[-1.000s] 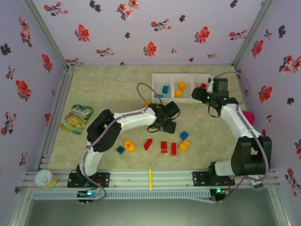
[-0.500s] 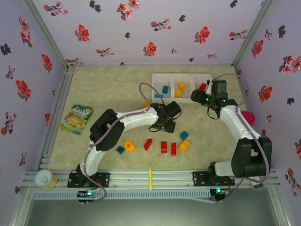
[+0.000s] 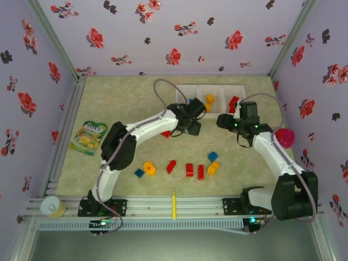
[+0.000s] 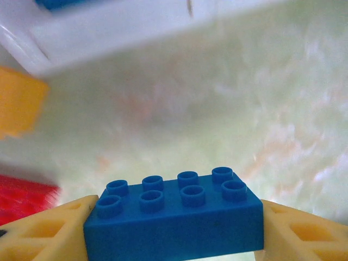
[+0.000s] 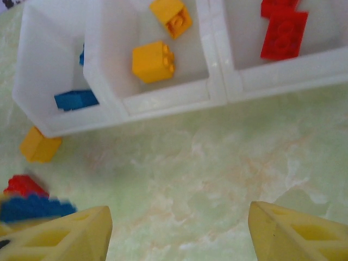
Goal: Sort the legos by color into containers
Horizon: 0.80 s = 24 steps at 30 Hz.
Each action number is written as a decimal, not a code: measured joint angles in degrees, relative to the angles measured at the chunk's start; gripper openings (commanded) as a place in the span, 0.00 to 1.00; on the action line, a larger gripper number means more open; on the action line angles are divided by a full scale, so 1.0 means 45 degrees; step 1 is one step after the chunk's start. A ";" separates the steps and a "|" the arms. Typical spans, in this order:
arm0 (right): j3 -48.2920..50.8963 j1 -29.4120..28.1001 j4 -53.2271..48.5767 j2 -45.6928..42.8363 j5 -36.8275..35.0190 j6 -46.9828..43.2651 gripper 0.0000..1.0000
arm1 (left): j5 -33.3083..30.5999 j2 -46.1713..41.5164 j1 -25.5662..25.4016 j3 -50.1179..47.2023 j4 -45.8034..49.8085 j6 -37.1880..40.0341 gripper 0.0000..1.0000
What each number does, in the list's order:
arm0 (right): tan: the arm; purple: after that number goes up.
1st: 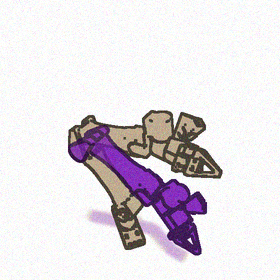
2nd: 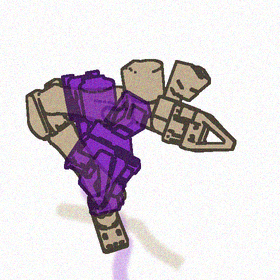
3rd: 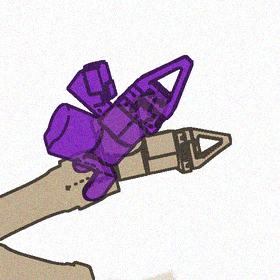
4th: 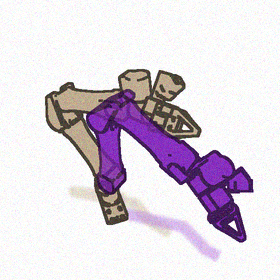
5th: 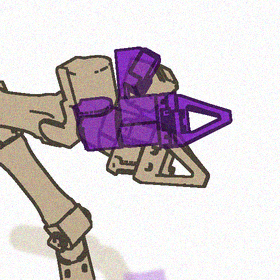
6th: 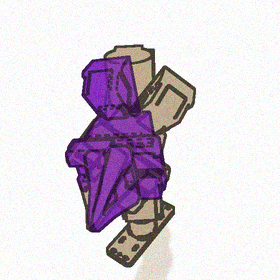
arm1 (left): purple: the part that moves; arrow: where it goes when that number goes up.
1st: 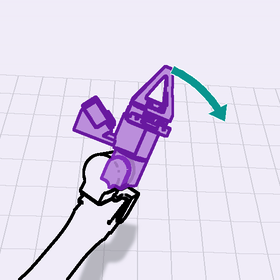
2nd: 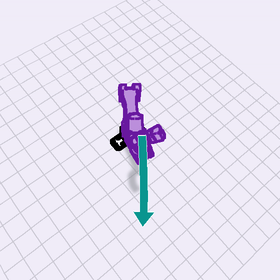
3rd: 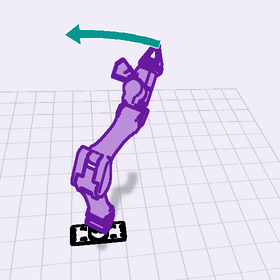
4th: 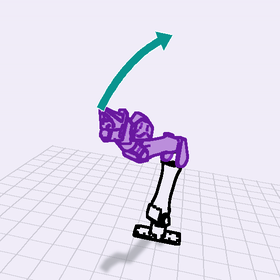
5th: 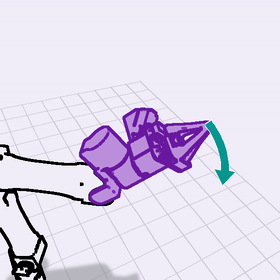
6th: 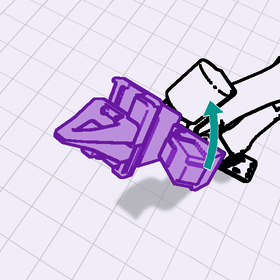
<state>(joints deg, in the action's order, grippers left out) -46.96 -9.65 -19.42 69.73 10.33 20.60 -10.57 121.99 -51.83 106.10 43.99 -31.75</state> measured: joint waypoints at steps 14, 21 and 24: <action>0.0748 -0.2365 -0.1802 -0.1171 -0.0787 0.0199 0.66 | -0.0573 0.2195 0.1583 0.2380 -0.1141 0.2045 0.55; 0.0981 -0.3118 -0.2239 -0.1224 -0.1030 0.0248 0.65 | -0.0661 0.2793 0.1583 0.3181 -0.1481 0.2613 0.55; 0.0996 -0.3235 -0.2234 -0.1049 -0.1103 0.0340 0.65 | -0.0665 0.2992 0.1583 0.3813 -0.1583 0.2778 0.58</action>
<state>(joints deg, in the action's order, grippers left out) -42.48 -24.21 -29.47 65.01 5.37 22.13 -13.56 135.46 -44.71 123.26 36.86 -19.25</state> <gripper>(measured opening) 0.656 0.641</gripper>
